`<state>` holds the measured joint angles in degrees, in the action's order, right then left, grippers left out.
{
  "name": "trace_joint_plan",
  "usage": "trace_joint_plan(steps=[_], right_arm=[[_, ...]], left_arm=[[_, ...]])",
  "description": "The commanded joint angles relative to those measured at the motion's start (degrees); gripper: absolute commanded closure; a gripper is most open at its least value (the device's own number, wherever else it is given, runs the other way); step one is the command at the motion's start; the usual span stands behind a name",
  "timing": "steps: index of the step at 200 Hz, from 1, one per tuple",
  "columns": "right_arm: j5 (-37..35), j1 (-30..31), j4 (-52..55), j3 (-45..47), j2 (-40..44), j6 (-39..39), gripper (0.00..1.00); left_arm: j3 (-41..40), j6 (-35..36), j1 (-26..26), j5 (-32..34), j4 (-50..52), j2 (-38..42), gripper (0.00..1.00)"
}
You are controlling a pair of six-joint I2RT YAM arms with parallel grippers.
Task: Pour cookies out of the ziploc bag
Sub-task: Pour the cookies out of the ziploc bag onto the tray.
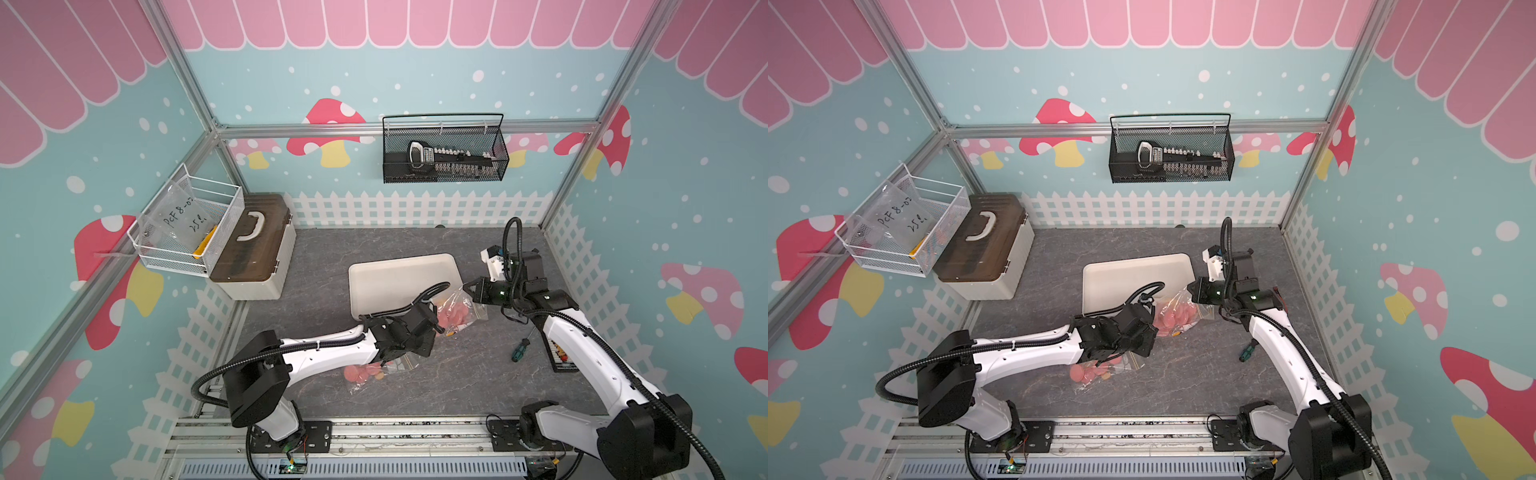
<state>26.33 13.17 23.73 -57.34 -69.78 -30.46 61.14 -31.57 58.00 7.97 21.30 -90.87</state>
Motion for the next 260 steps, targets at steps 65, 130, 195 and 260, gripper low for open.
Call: trace_joint_plan(steps=[65,130,195,260], right_arm=[[1.6,2.63,-5.87,-12.3,-12.79,-0.74,1.0],[2.84,4.06,-7.08,-23.75,-23.97,-0.63,1.0],[4.16,4.42,-10.05,-27.4,-31.45,-0.41,1.0],[5.74,4.48,-11.43,-30.37,-37.18,0.36,1.0]], left_arm=[[4.13,6.42,-7.81,-0.23,2.0,2.36,1.0],[7.47,10.55,-13.61,-1.19,2.18,1.85,1.0],[9.45,13.58,-20.23,-3.96,2.37,-0.51,1.0],[11.39,15.81,-24.24,-5.98,2.29,-4.26,1.0]])
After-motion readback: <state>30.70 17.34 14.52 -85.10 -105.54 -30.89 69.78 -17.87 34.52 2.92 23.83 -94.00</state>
